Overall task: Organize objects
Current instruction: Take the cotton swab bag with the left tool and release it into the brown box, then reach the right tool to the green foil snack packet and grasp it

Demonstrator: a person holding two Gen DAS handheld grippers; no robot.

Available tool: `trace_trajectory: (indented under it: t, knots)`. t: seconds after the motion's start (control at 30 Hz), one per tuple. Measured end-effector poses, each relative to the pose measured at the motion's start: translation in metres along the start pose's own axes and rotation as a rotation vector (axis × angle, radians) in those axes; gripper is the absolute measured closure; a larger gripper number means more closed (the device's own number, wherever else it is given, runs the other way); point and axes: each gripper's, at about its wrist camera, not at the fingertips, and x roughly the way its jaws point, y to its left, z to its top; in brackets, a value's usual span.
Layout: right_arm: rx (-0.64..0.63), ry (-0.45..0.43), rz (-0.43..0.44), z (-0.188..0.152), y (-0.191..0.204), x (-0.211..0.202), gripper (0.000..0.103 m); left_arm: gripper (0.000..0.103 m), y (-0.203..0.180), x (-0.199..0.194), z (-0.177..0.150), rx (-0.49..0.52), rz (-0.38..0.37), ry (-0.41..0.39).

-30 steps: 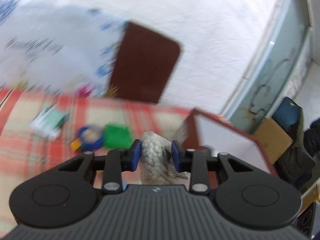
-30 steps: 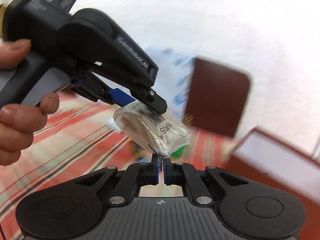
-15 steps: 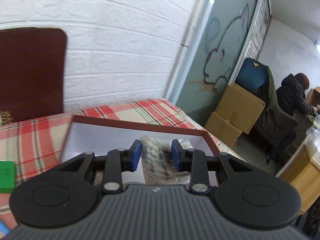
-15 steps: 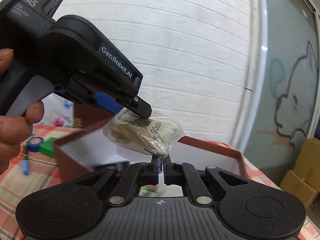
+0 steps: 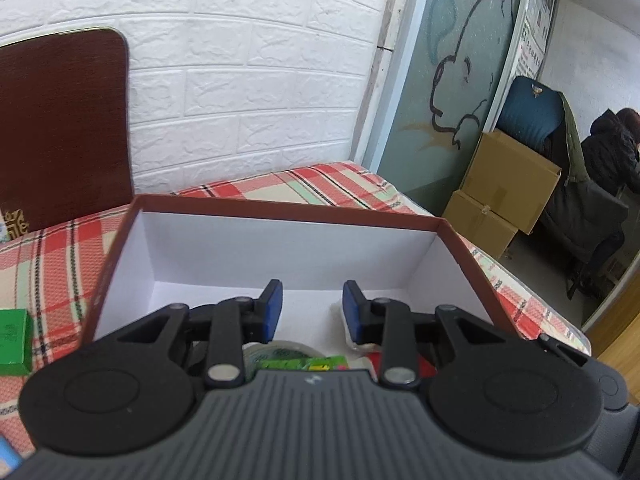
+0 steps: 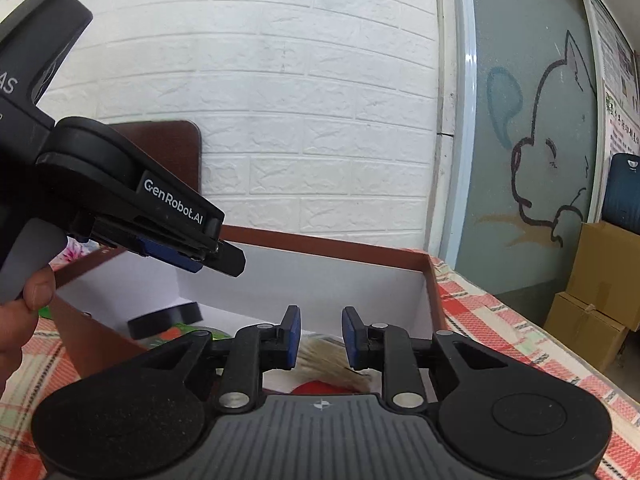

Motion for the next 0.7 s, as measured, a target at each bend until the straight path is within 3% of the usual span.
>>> trace_trajectory:
  t: [0.23,0.4,0.57,0.7]
  knots:
    - [-0.015,-0.08,0.083,0.01,0.035,-0.024,0.08,0.068,0.019,-0.049,-0.015,-0.023,0.023,-0.072]
    - [-0.053,-0.122,0.193,0.023,0.076,-0.038,0.077,0.068,0.061,-0.086,-0.033,-0.106,0.08,-0.095]
    - [-0.134,-0.091,0.343,0.02,0.135,-0.04,0.075,0.068,0.129,-0.12,-0.065,-0.222,0.204,-0.088]
    - [-0.189,0.024,0.476,0.004,0.188,-0.026,0.075,0.068,0.199,-0.135,-0.107,-0.338,0.373,-0.015]
